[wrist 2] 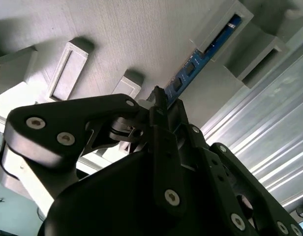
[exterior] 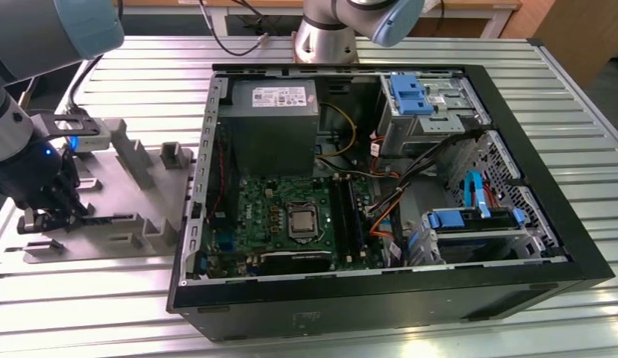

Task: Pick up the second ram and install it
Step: 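Pick up the second ram and move it above second insertion slot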

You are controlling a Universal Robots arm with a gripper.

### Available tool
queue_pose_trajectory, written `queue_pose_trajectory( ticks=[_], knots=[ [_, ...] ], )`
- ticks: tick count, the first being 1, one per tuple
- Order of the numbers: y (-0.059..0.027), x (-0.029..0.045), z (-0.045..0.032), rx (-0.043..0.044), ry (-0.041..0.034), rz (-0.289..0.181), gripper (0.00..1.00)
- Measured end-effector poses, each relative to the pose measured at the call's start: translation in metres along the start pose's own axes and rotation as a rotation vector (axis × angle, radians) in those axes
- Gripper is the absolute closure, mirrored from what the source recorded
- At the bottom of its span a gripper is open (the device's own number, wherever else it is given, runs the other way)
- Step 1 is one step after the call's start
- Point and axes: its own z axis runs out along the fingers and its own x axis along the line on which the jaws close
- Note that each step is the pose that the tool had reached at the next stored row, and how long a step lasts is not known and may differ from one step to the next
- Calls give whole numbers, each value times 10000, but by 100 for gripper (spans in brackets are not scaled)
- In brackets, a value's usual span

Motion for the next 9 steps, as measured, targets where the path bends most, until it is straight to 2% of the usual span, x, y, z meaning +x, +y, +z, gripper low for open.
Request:
queue_pose_trajectory(
  ticks=[9],
  knots=[
    [-10,1,2,1,0,-1,76]
  ],
)
